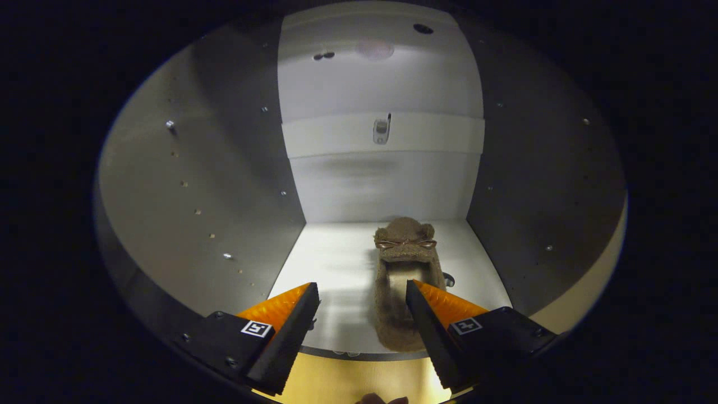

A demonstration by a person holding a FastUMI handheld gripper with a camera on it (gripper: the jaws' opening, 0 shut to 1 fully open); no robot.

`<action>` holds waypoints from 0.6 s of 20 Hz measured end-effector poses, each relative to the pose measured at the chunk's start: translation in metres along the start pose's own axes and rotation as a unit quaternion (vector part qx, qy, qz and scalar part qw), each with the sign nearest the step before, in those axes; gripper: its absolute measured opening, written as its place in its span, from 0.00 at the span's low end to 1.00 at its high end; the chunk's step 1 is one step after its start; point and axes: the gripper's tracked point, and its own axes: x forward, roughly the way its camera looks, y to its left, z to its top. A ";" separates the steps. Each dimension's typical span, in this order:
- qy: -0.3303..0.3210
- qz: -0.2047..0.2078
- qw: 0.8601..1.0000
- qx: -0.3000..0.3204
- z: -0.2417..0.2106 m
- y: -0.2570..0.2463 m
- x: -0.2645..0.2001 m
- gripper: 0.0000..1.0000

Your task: Open the shoe cabinet door, grab the shoes and put them into the shoe cabinet, then close the shoe cabinet door.

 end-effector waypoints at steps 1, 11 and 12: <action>-0.019 0.006 1.000 0.001 0.005 0.001 -0.015 0.99; -0.192 -0.013 0.981 -0.026 0.020 -0.013 -0.195 0.97; -0.197 -0.013 0.980 -0.024 0.013 -0.014 -0.211 0.97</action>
